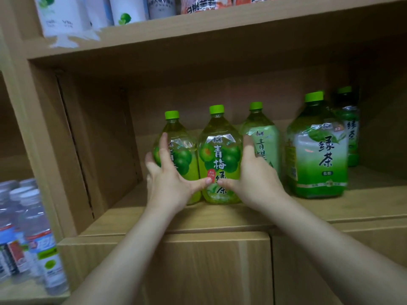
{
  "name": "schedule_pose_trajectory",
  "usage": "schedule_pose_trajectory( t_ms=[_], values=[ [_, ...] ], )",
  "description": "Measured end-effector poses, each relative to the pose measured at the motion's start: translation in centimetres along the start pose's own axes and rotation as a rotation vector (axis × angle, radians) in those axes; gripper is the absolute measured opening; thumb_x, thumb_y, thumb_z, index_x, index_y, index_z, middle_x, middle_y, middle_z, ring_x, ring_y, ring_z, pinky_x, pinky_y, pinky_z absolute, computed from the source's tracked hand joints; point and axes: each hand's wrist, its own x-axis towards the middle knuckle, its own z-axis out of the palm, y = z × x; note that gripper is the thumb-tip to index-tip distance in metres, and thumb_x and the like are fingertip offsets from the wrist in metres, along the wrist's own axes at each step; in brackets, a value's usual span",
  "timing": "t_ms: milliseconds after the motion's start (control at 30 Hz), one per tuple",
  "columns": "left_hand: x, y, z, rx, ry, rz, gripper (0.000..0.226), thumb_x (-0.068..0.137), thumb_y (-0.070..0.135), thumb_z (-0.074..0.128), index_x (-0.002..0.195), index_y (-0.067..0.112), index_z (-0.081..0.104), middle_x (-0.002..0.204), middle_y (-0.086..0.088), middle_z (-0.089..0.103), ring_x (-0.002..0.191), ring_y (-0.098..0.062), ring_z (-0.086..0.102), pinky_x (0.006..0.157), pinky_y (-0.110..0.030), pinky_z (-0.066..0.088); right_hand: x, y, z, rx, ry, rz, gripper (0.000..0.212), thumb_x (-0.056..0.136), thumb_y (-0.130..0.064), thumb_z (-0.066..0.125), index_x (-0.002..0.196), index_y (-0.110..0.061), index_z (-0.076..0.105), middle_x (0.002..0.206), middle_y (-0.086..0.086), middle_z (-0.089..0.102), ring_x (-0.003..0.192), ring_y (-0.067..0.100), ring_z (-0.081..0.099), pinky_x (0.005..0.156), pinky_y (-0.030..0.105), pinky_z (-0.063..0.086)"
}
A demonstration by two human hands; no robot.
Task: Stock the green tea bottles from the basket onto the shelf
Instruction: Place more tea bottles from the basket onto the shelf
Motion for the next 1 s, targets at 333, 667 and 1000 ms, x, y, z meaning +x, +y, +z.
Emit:
schedule_pose_trajectory(
  t_ms=[333,667,1000],
  values=[
    [4.7,-2.3,-0.1,0.107,-0.105,-0.064,0.127,0.066,0.026,0.085,0.142,0.05,-0.013,0.154,-0.014,0.008,0.126,-0.041,0.044,0.1,-0.044,0.041,4.6,-2.9,1.7,-0.147,-0.181,-0.034,0.117,0.084,-0.028,0.071,0.142,-0.044,-0.029,0.075,0.008,0.054,0.063,0.021,0.053,0.062,0.037,0.048],
    [8.1,-2.0,3.9,0.125,-0.113,0.015,0.12,0.069,0.027,0.083,0.148,0.036,-0.007,0.146,-0.02,0.019,0.117,-0.043,0.052,0.095,-0.044,0.044,7.2,-2.3,5.9,-0.084,-0.056,0.06,0.101,0.09,-0.003,0.052,0.147,-0.035,-0.024,0.113,0.021,0.054,0.094,0.034,0.061,0.075,0.041,0.049],
    [8.8,-1.4,4.7,0.144,-0.199,0.022,0.117,0.074,0.026,0.078,0.147,0.034,-0.013,0.144,-0.021,0.017,0.121,-0.043,0.045,0.098,-0.042,0.041,7.1,-3.0,4.2,-0.073,-0.182,0.093,0.097,0.089,-0.021,0.059,0.151,-0.028,-0.015,0.156,0.028,0.016,0.125,0.042,0.049,0.097,0.043,0.045]
  ],
)
